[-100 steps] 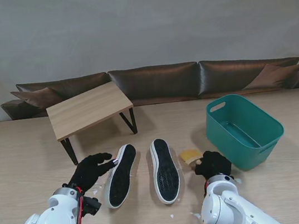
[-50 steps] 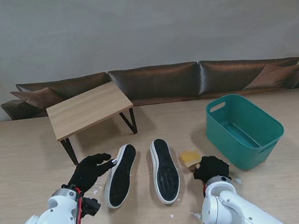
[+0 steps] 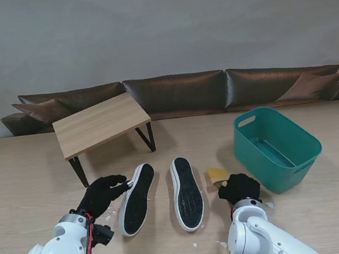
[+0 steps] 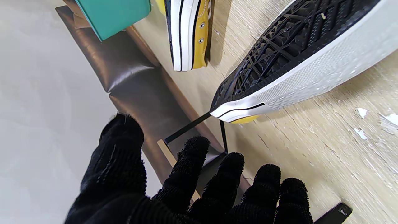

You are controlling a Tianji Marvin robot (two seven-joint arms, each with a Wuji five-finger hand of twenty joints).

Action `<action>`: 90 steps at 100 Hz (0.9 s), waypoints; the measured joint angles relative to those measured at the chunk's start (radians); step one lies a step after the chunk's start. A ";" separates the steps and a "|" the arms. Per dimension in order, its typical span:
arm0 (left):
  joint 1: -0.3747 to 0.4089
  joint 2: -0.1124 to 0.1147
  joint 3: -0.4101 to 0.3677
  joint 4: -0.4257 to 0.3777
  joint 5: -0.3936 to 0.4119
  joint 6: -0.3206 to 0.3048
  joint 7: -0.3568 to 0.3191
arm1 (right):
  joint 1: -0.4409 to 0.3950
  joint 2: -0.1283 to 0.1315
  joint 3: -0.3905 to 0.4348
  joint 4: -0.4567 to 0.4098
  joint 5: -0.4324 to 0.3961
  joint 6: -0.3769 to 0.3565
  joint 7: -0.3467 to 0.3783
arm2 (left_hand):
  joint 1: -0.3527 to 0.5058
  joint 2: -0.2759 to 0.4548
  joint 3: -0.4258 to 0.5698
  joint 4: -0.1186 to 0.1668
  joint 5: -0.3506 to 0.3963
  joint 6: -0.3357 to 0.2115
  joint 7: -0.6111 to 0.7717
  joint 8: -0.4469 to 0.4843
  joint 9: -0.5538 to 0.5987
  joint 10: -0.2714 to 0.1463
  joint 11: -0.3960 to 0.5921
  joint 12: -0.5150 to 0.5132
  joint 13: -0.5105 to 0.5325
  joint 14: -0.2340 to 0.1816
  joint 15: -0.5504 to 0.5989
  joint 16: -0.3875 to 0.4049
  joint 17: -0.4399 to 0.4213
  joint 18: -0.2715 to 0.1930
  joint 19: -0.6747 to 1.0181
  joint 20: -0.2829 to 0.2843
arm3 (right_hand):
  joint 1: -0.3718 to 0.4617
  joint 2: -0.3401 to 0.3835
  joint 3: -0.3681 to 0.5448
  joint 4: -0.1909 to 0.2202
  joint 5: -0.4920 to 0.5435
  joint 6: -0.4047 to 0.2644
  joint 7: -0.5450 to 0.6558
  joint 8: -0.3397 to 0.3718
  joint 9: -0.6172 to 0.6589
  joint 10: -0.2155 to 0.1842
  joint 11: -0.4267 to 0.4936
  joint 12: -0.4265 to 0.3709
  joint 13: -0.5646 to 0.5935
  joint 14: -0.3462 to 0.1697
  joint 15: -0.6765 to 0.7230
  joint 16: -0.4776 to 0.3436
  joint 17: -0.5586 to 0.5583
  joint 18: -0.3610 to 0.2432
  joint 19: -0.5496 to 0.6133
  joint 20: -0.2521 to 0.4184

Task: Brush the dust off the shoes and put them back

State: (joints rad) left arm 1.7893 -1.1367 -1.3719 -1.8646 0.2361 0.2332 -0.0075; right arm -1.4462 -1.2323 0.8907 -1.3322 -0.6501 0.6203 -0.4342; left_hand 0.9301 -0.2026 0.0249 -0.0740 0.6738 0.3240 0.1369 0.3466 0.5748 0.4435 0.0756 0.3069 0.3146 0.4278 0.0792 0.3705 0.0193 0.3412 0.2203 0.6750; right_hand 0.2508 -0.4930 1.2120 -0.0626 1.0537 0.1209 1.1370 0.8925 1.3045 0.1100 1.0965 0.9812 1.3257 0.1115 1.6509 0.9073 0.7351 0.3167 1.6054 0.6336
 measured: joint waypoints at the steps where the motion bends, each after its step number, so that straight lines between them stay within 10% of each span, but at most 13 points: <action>1: 0.000 0.000 0.000 0.000 0.000 0.000 0.000 | 0.000 0.000 0.000 0.001 0.000 -0.002 0.000 | -0.007 0.001 0.000 0.000 0.000 0.002 0.000 0.000 0.000 0.000 0.000 0.000 0.000 0.000 0.000 0.000 0.000 0.000 0.000 0.000 | 0.000 0.000 0.000 0.000 0.003 -0.001 0.000 0.010 0.001 0.000 0.000 0.001 0.000 0.000 0.001 0.001 0.000 0.000 0.005 0.000; 90: 0.000 0.000 -0.001 0.001 0.003 0.001 -0.004 | -0.066 -0.048 0.103 -0.100 0.212 -0.017 -0.042 | -0.011 -0.003 -0.009 0.000 0.000 0.007 0.000 0.000 0.000 0.001 0.000 0.000 0.000 0.001 0.000 0.000 0.000 0.001 0.000 0.000 | -0.009 0.027 -0.032 -0.003 0.059 -0.017 -0.011 0.068 0.049 -0.008 -0.018 0.003 0.000 0.009 0.021 0.012 0.000 0.000 0.057 0.000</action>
State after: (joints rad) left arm 1.7893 -1.1363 -1.3725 -1.8636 0.2388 0.2340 -0.0117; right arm -1.5124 -1.2803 0.9932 -1.4325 -0.4377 0.6038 -0.4766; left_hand 0.9195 -0.2053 0.0157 -0.0739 0.6738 0.3311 0.1369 0.3463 0.5748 0.4443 0.0756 0.3069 0.3146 0.4284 0.0792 0.3705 0.0193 0.3423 0.2202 0.6751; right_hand 0.2417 -0.4657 1.1804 -0.0653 1.1130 0.1035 1.1256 0.9608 1.3536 0.1017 1.0788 0.9845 1.3262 0.1204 1.6720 0.9197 0.7351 0.3164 1.6621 0.6336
